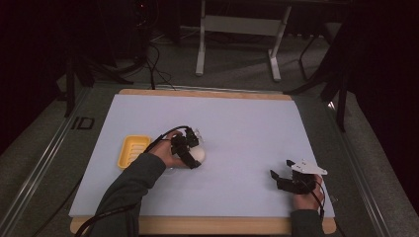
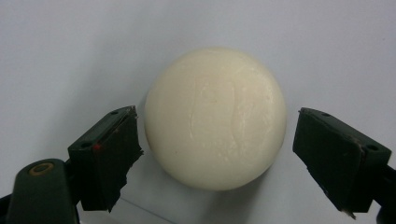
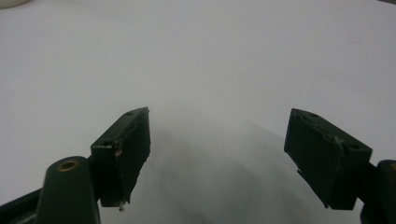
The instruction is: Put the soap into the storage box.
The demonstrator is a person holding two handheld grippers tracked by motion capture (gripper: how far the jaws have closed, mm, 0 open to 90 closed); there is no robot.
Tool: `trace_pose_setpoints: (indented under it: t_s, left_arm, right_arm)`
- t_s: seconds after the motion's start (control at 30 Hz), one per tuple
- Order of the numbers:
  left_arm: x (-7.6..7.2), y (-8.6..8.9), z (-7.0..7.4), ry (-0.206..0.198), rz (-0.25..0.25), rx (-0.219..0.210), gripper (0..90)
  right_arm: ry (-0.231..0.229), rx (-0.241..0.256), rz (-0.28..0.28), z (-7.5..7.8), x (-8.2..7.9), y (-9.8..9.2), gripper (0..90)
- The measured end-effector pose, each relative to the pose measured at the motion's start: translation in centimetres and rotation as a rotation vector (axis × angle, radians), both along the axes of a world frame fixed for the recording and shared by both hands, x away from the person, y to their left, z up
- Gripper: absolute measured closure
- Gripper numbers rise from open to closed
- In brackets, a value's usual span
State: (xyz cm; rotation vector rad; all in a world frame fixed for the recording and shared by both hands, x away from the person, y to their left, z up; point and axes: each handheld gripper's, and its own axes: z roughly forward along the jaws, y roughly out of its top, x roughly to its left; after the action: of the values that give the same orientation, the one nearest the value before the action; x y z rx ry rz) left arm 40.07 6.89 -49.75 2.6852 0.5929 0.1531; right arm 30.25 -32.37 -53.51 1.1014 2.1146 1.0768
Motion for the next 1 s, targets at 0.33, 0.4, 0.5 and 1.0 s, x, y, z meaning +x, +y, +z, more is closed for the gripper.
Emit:
trace_pose_setpoints:
  t_s: [0.33, 0.4, 0.5, 1.0]
  left_arm:
    - [0.3, -0.6, -0.3, 0.01, -0.02, 0.035, 15.5]
    - [0.3, -0.7, -0.4, 0.003, -0.024, 0.046, 15.5]
    - [0.4, -0.8, -0.4, -0.003, -0.028, 0.056, 15.6]
    - [1.1, -1.3, -0.6, 0.051, -0.047, 0.111, 23.5]
  right_arm:
    - [0.003, 0.001, 0.002, 0.0, 0.0, 0.0, 22.2]
    - [0.003, 0.002, 0.003, 0.0, 0.0, 0.0, 22.2]
    - [0.003, 0.002, 0.004, 0.0, 0.0, 0.0, 22.2]
    - [0.004, -0.002, 0.007, 0.0, 0.0, 0.0, 22.2]
